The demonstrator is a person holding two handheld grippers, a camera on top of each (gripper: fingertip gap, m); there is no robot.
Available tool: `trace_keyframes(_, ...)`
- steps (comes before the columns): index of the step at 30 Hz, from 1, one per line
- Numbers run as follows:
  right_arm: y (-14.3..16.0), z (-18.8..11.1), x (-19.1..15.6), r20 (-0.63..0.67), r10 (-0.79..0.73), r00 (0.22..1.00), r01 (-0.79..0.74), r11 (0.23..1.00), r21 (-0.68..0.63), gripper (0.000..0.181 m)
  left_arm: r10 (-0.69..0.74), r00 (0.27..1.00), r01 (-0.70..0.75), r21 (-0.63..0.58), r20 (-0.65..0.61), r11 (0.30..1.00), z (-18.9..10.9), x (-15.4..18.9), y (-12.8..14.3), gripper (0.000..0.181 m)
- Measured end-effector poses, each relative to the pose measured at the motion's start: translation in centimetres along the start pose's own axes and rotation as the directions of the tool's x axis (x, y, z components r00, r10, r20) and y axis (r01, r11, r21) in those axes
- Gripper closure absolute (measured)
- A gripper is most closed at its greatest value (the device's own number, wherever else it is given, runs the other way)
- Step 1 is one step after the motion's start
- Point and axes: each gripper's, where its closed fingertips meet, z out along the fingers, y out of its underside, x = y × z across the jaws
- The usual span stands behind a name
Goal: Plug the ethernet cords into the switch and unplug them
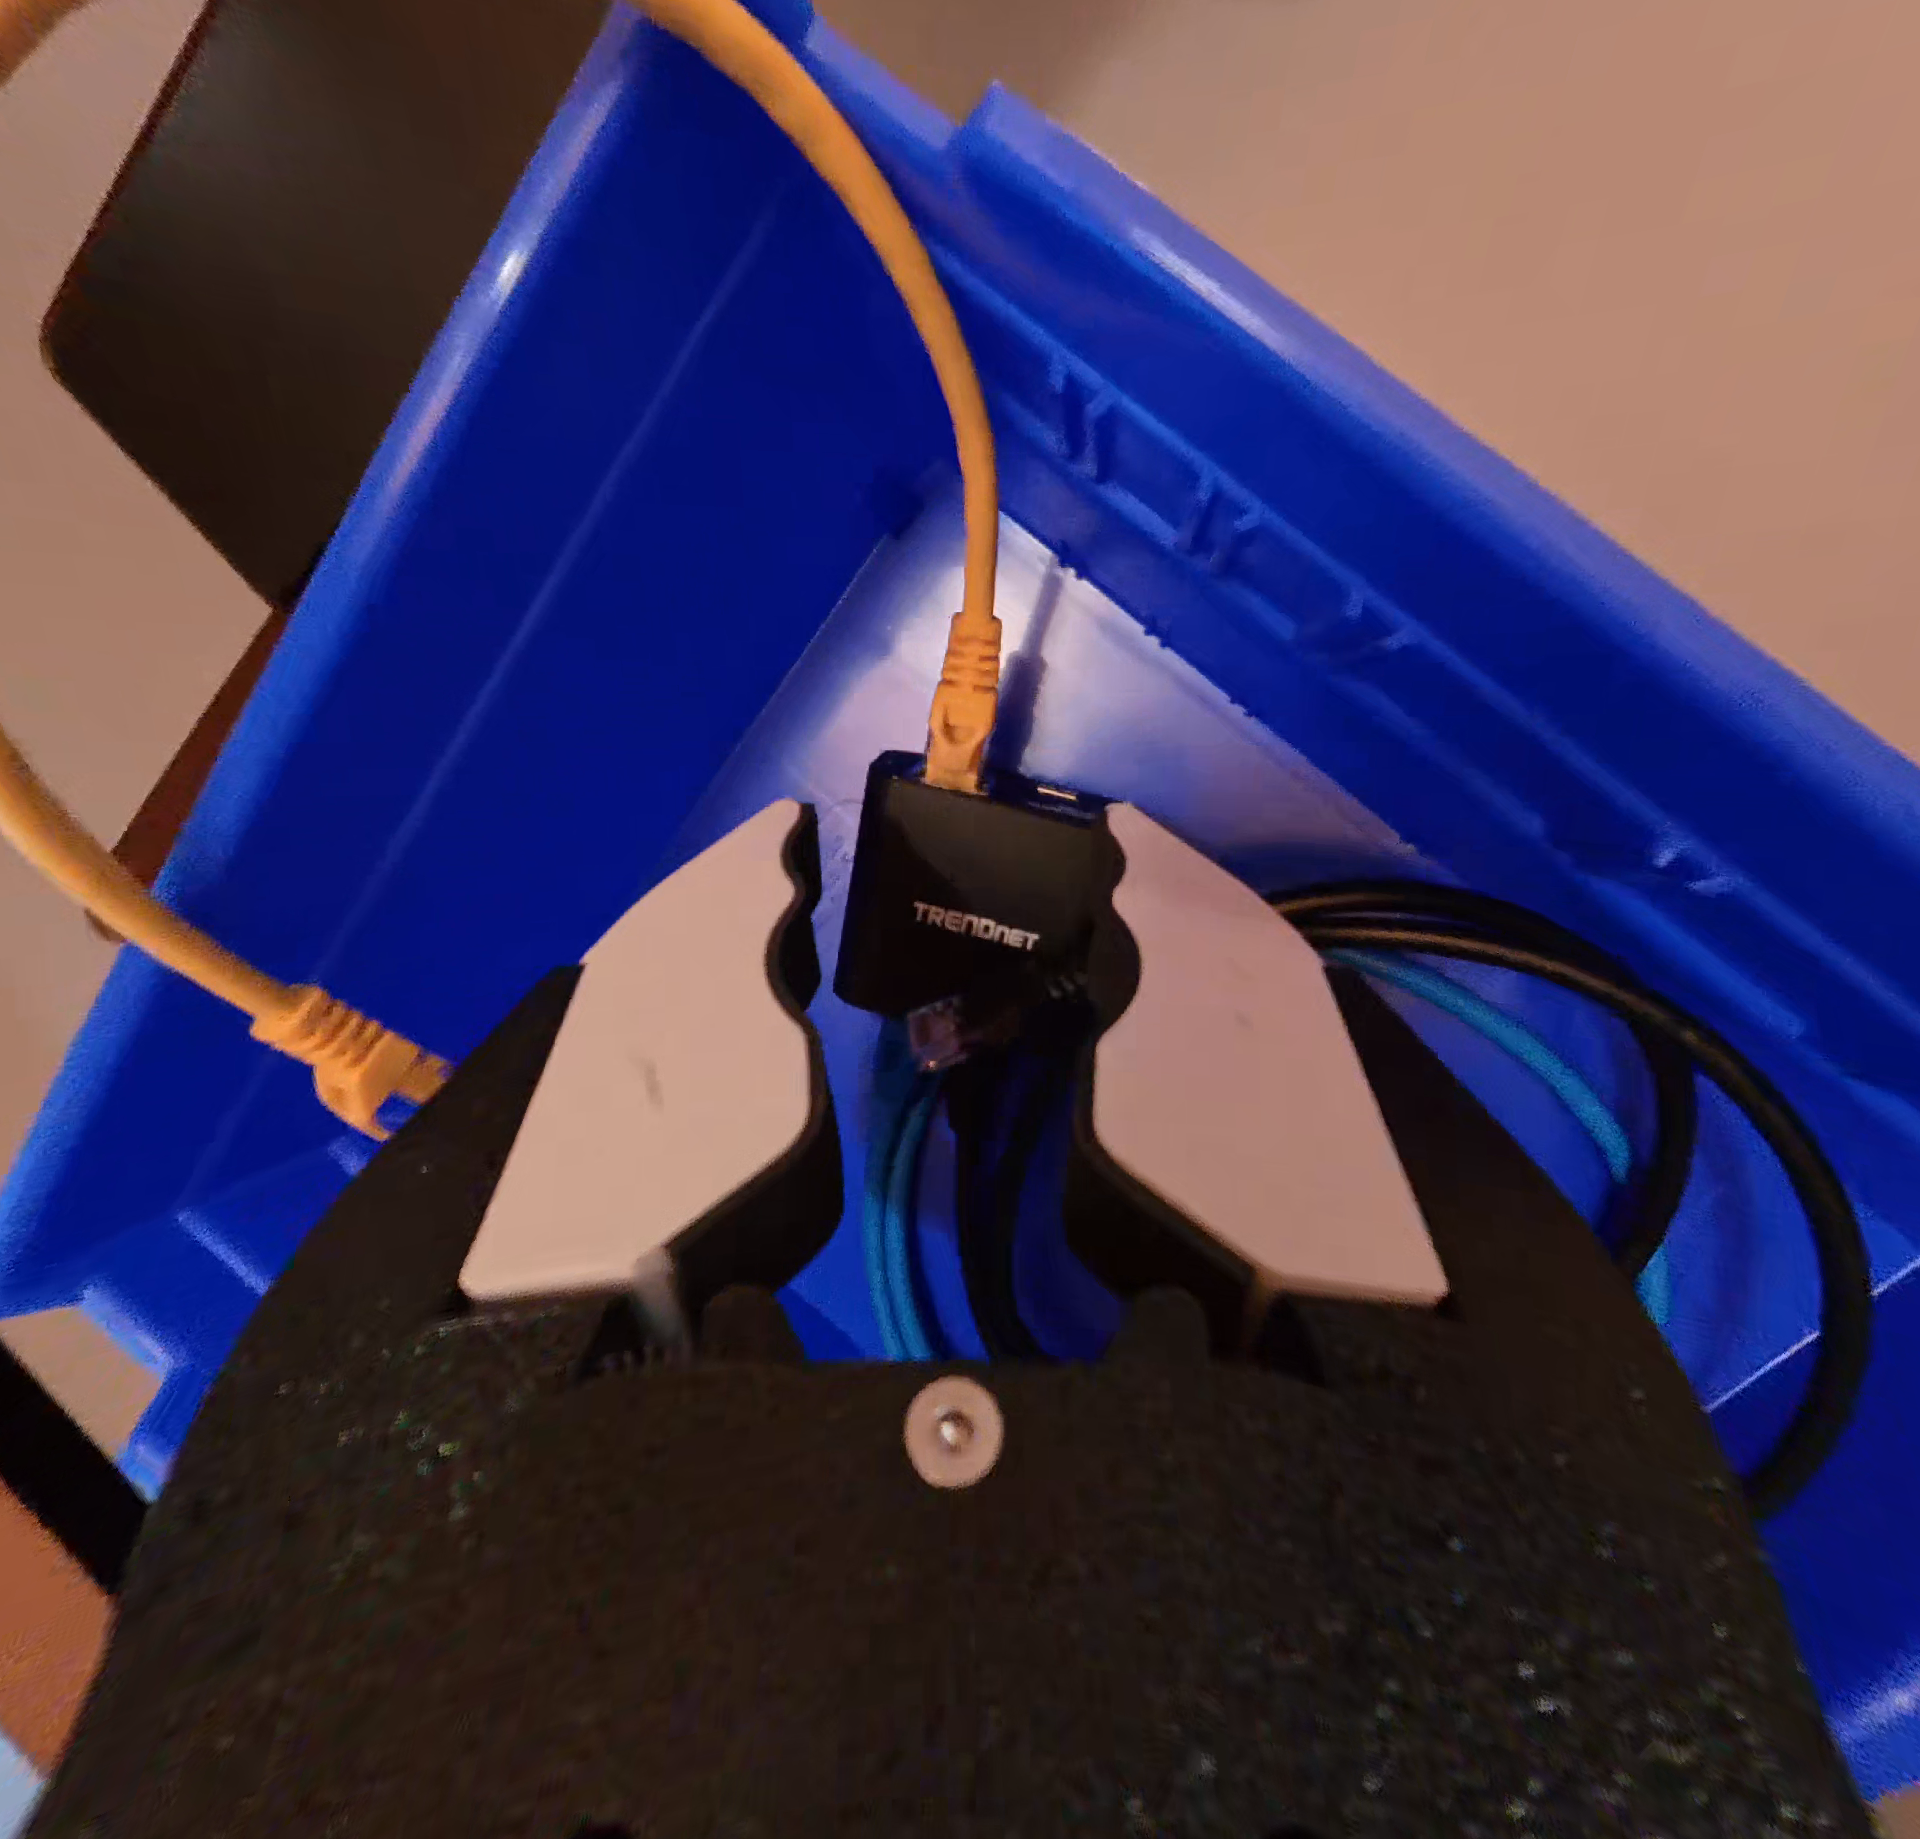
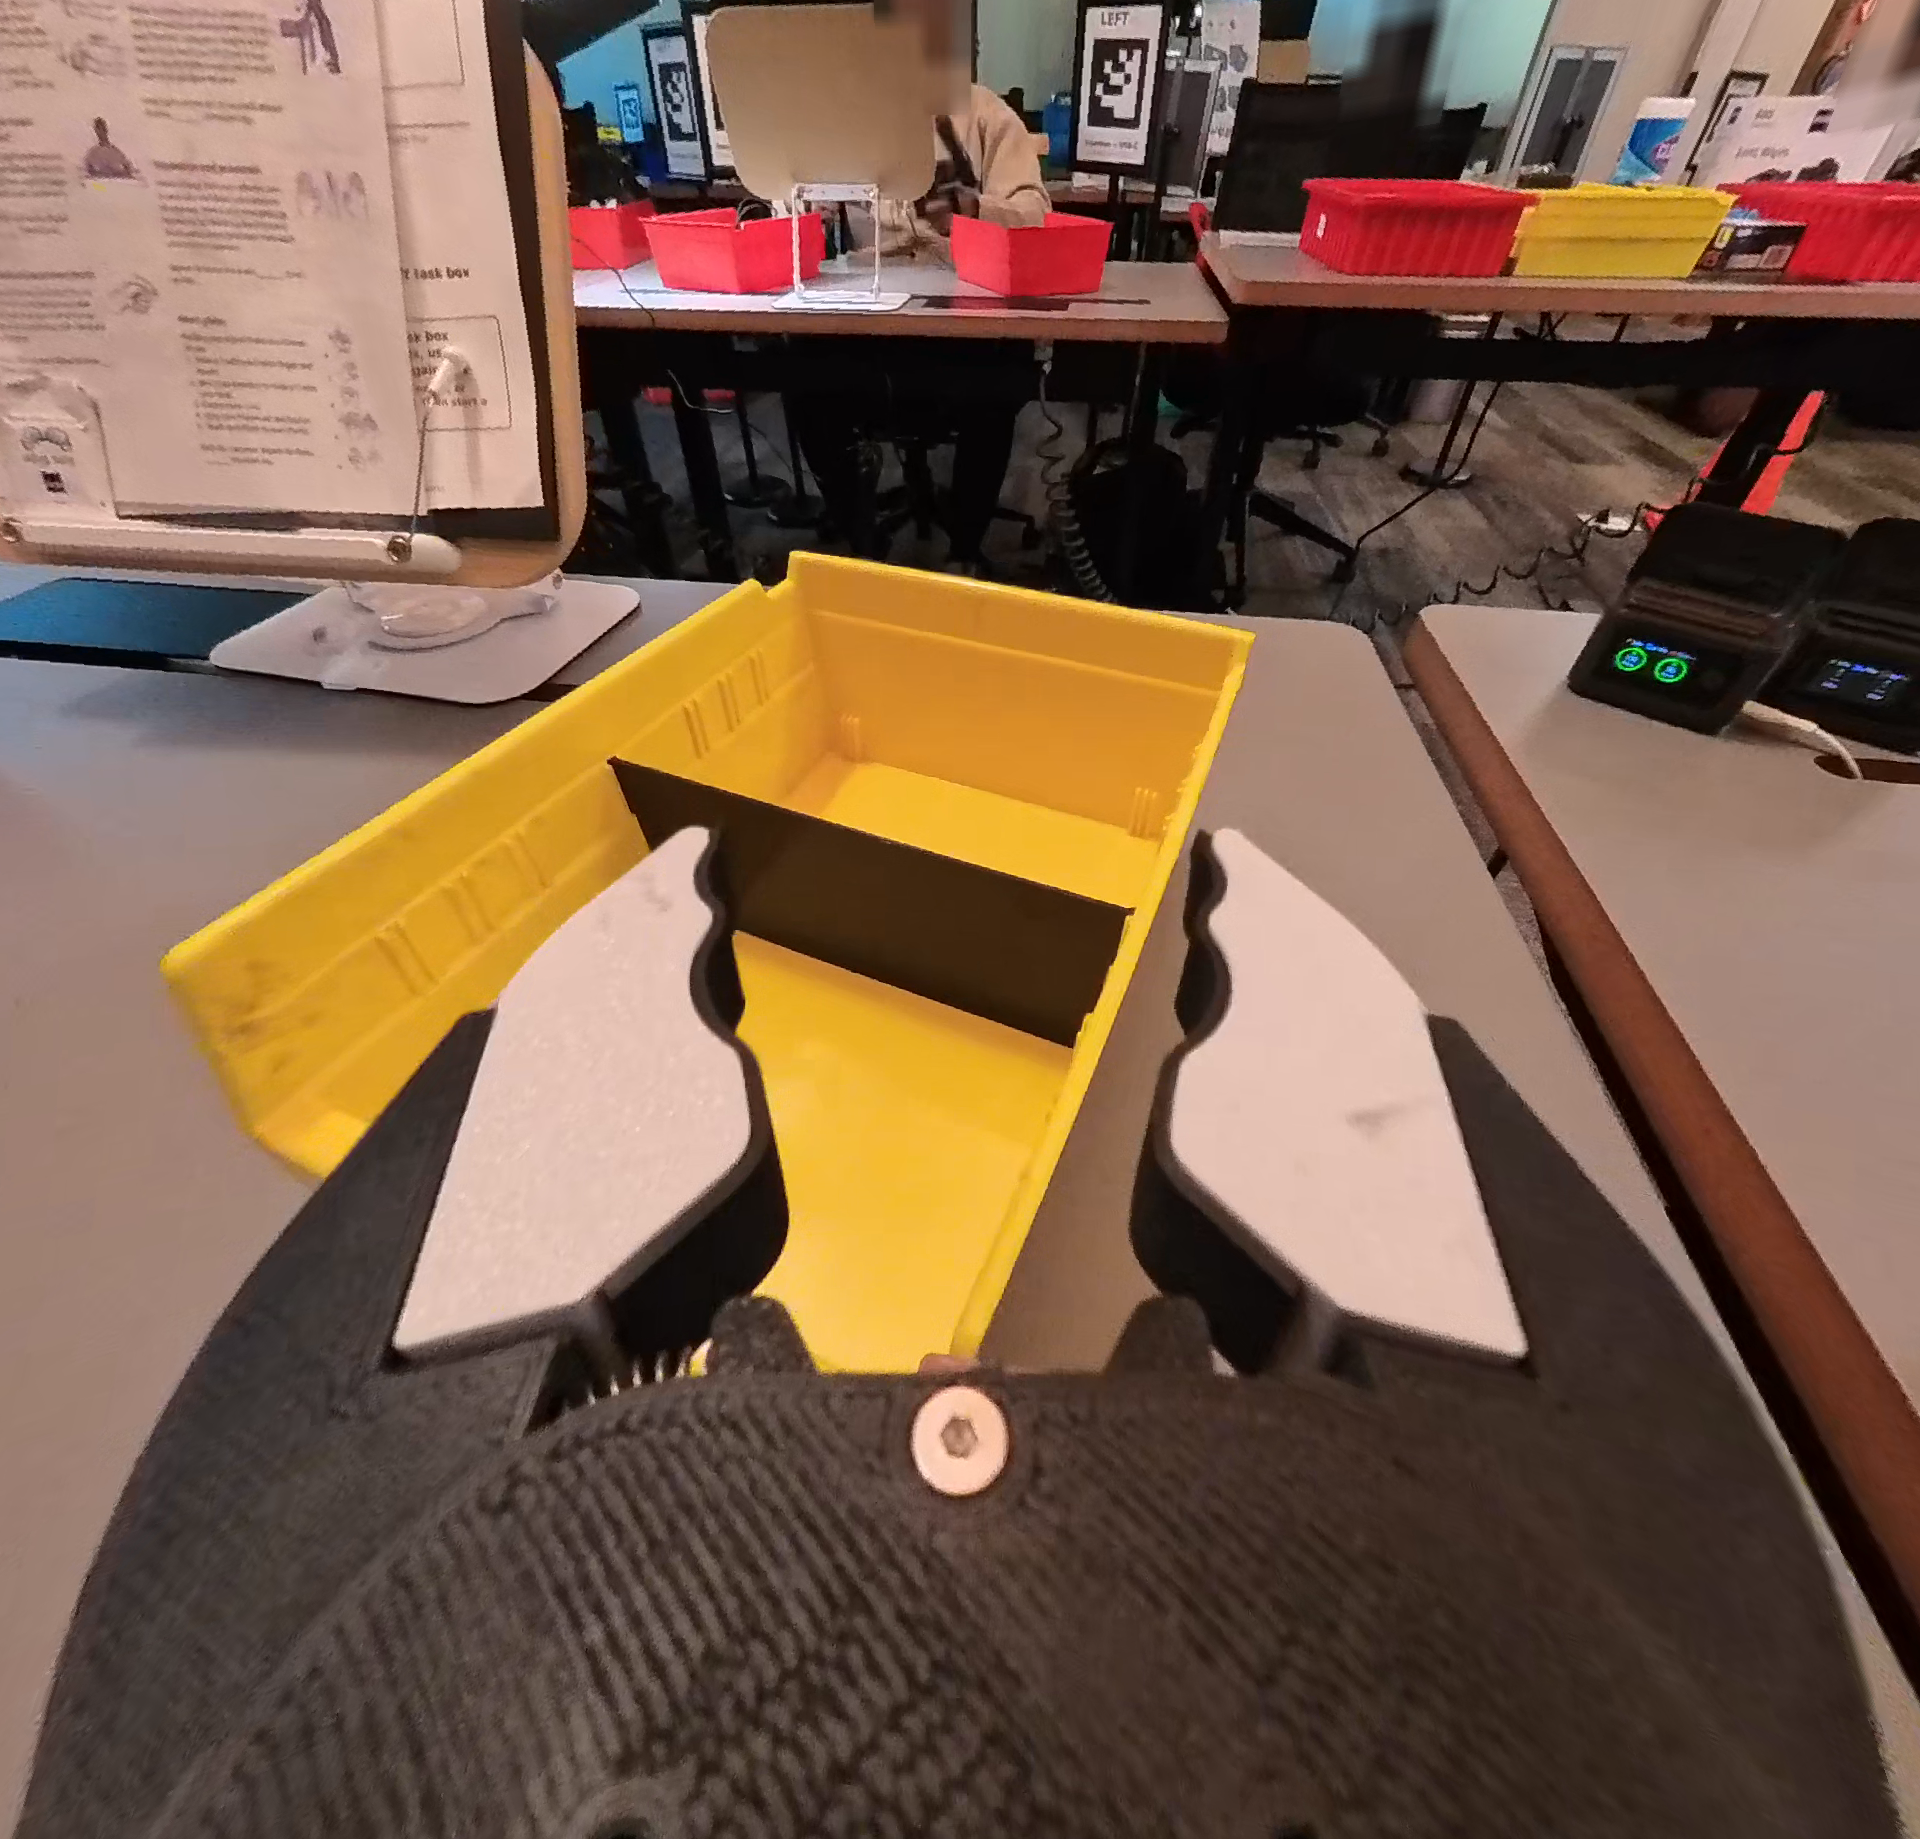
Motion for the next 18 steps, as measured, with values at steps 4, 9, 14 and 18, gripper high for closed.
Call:
trace_keyframes(4,0.4,0.3,-0.1,-0.007,-0.025,1.0,0.025,1.0,-0.018,0.098,-0.007,0.996,0.005,-0.02,-0.092,1.0,0.1,0.9,1.3,0.127)
trace_keyframes(9,0.9,0.6,-0.3,0.002,-0.021,1.0,0.021,0.999,-0.032,0.098,0.033,0.999,-0.035,-0.122,-0.022,0.992,0.8,-0.2,3.6,0.115)
trace_keyframes(14,0.6,0.4,-0.3,0.003,-0.026,1.0,0.026,0.999,-0.024,0.098,0.09,0.994,-0.097,-0.127,-0.06,0.987,1.5,0.1,4.4,0.122)
trace_keyframes(18,-0.1,0.1,-0.6,0.015,-0.022,1.0,0.022,1.0,0.001,0.099,0.086,0.995,-0.09,-0.068,-0.059,0.994,1.7,0.1,4.3,0.122)
